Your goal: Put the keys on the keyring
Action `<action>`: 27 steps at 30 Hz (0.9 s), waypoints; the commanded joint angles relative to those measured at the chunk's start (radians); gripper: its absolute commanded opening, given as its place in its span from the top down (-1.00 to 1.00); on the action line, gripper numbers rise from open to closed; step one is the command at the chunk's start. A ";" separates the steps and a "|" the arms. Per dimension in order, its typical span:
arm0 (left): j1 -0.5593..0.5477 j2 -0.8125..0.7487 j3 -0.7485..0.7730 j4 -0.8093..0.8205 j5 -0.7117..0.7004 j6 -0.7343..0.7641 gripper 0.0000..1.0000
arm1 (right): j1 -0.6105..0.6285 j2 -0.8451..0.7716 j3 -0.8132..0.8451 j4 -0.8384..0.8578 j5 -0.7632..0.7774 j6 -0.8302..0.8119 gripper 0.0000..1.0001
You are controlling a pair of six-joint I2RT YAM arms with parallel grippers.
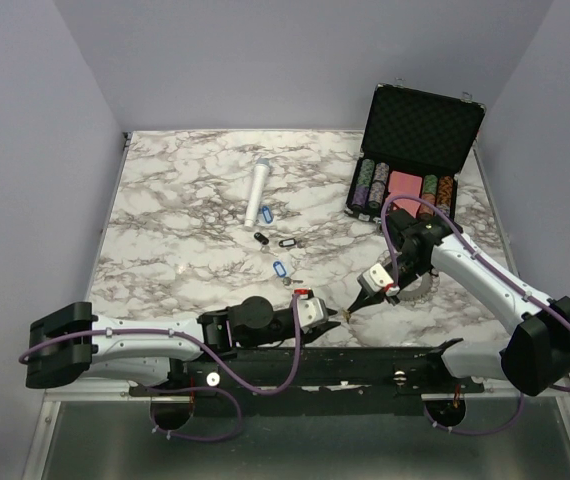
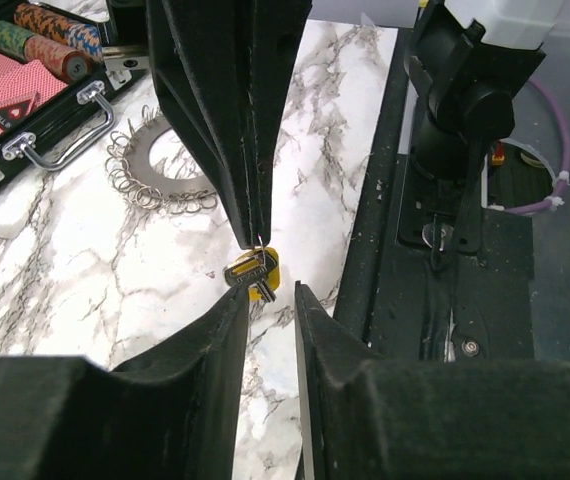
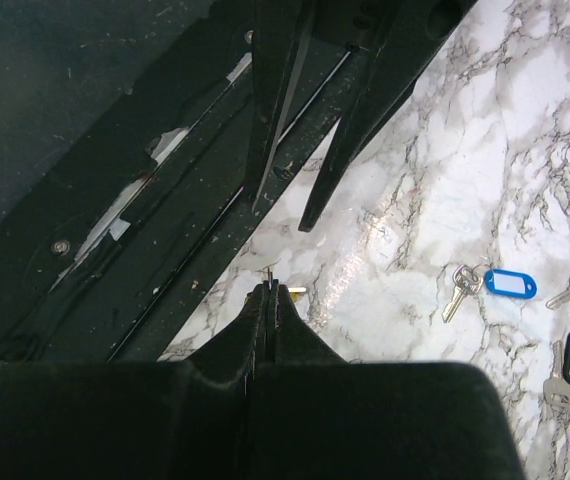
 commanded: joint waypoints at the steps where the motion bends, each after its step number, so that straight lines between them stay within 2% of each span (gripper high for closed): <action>1: -0.013 0.033 0.033 0.066 -0.063 -0.011 0.38 | 0.006 -0.013 -0.013 -0.016 -0.050 0.012 0.99; 11: -0.027 0.072 0.047 0.071 -0.132 -0.016 0.38 | 0.006 -0.006 -0.012 -0.003 -0.052 0.047 0.99; 27: -0.037 0.098 0.071 0.049 -0.122 -0.022 0.38 | 0.006 0.002 -0.004 0.007 -0.047 0.078 0.99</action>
